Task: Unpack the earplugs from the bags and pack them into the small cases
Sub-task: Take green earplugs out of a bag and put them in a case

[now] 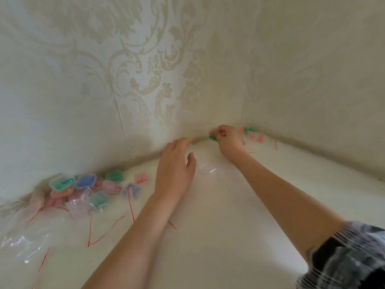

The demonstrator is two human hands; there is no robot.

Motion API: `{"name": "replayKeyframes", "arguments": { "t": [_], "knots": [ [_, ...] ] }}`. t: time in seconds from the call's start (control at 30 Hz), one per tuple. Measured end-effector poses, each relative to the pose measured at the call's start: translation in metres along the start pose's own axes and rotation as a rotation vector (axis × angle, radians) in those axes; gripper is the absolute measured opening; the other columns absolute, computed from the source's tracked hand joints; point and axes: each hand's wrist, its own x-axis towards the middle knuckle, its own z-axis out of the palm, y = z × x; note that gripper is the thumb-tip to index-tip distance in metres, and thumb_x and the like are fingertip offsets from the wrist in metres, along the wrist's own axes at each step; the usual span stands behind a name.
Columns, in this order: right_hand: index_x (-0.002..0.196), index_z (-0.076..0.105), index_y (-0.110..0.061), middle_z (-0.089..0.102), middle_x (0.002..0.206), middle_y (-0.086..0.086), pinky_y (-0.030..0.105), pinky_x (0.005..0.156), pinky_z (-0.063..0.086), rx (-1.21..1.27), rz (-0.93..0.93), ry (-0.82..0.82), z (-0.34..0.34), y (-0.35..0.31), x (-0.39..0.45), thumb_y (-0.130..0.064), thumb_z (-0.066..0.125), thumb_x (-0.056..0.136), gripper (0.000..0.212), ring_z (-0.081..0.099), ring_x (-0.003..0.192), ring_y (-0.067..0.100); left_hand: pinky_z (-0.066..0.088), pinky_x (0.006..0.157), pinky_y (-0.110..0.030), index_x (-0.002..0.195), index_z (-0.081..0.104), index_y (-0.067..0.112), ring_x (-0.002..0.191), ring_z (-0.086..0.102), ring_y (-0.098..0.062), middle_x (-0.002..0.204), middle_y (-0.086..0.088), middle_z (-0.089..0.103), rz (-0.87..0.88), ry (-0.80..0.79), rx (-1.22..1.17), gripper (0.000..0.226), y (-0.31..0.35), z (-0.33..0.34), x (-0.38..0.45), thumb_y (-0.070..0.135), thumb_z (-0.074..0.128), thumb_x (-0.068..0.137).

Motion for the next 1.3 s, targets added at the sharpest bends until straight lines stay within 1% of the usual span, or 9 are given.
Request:
{"name": "replayKeyframes", "arguments": {
  "t": [0.13, 0.27, 0.37, 0.47, 0.73, 0.9, 1.03, 1.13, 1.3],
  "knots": [
    [0.113, 0.060, -0.003, 0.065, 0.083, 0.008, 0.027, 0.070, 0.058, 0.581, 0.070, -0.193, -0.034, -0.024, -0.044, 0.003, 0.052, 0.093, 0.022, 0.063, 0.068, 0.016, 0.043, 0.081, -0.010, 0.131, 0.049, 0.015, 0.103, 0.056, -0.008, 0.121, 0.007, 0.050, -0.416, -0.097, -0.491, 0.060, 0.019, 0.000, 0.010, 0.036, 0.072, 0.080],
    [0.110, 0.057, -0.015, 0.063, 0.095, 0.008, 0.029, 0.079, 0.056, 0.711, 0.063, -0.276, -0.054, -0.027, -0.091, 0.006, 0.057, 0.088, 0.030, 0.065, 0.086, 0.018, 0.057, 0.076, -0.024, 0.090, 0.067, 0.006, 0.081, 0.067, -0.019, 0.084, -0.007, 0.070, -0.599, -0.296, -0.901, 0.010, 0.031, 0.004, 0.009, 0.014, 0.068, 0.085],
    [0.099, 0.061, -0.026, 0.061, 0.112, 0.000, 0.032, 0.085, 0.051, 0.461, 0.072, -0.192, -0.061, -0.012, -0.101, -0.019, 0.063, 0.088, 0.014, 0.062, 0.098, 0.014, 0.058, 0.064, -0.023, 0.075, 0.060, 0.008, 0.065, 0.066, -0.018, 0.074, -0.010, 0.068, -0.578, -0.304, -0.855, 0.015, 0.030, 0.004, 0.005, -0.004, 0.067, 0.081],
    [0.090, 0.065, -0.025, 0.063, 0.090, -0.008, 0.034, 0.086, 0.050, 0.361, 0.027, -0.078, -0.066, -0.006, -0.097, -0.032, 0.064, 0.088, 0.007, 0.062, 0.086, 0.014, 0.056, 0.065, -0.026, 0.078, 0.062, 0.006, 0.057, 0.062, -0.015, 0.073, -0.010, 0.066, -0.526, -0.336, -0.761, 0.014, 0.023, 0.003, 0.004, -0.004, 0.070, 0.079],
    [0.073, 0.068, -0.019, 0.062, 0.066, 0.000, 0.031, 0.071, 0.050, 0.394, -0.018, 0.023, -0.071, -0.001, -0.097, -0.010, 0.065, 0.086, 0.016, 0.056, 0.061, 0.015, 0.058, 0.063, -0.023, 0.101, 0.058, 0.010, 0.069, 0.061, -0.016, 0.089, -0.009, 0.058, -0.509, -0.147, -0.674, 0.027, 0.023, 0.003, 0.004, 0.016, 0.074, 0.080],
    [0.057, 0.068, -0.035, 0.063, 0.058, -0.021, 0.043, 0.106, 0.039, 0.324, -0.032, 0.144, -0.061, -0.001, -0.096, -0.019, 0.073, 0.079, 0.028, 0.056, 0.061, -0.005, 0.055, 0.060, -0.029, 0.085, 0.051, 0.018, 0.061, 0.060, -0.012, 0.077, 0.000, 0.060, -0.325, 0.020, -0.621, 0.026, 0.041, -0.001, 0.003, 0.030, 0.073, 0.080],
    [0.064, 0.059, -0.017, 0.058, 0.063, -0.008, 0.009, 0.060, 0.040, 0.297, -0.071, 0.074, -0.058, -0.011, -0.108, -0.015, 0.075, 0.080, 0.022, 0.054, 0.063, 0.006, 0.057, 0.060, -0.028, 0.083, 0.057, 0.003, 0.063, 0.067, -0.013, 0.076, -0.011, 0.064, -0.359, -0.205, -0.750, 0.024, 0.056, 0.009, -0.004, 0.023, 0.069, 0.085],
    [0.061, 0.054, -0.016, 0.055, 0.063, -0.001, 0.009, 0.070, 0.033, 0.221, -0.148, 0.005, -0.057, -0.013, -0.112, -0.014, 0.075, 0.079, 0.027, 0.052, 0.064, 0.013, 0.057, 0.062, -0.028, 0.090, 0.058, -0.003, 0.065, 0.068, -0.017, 0.082, -0.015, 0.065, -0.421, -0.163, -0.789, 0.027, 0.050, 0.011, -0.005, 0.023, 0.065, 0.088],
    [0.060, 0.054, -0.020, 0.055, 0.061, -0.008, 0.009, 0.050, 0.033, 0.138, -0.137, -0.074, -0.051, -0.008, -0.110, -0.021, 0.080, 0.074, 0.029, 0.045, 0.057, 0.006, 0.058, 0.067, -0.028, 0.080, 0.064, 0.000, 0.068, 0.066, -0.017, 0.077, -0.014, 0.064, -0.435, -0.272, -0.808, 0.025, 0.047, 0.008, -0.002, 0.023, 0.065, 0.088]
  ]
}}
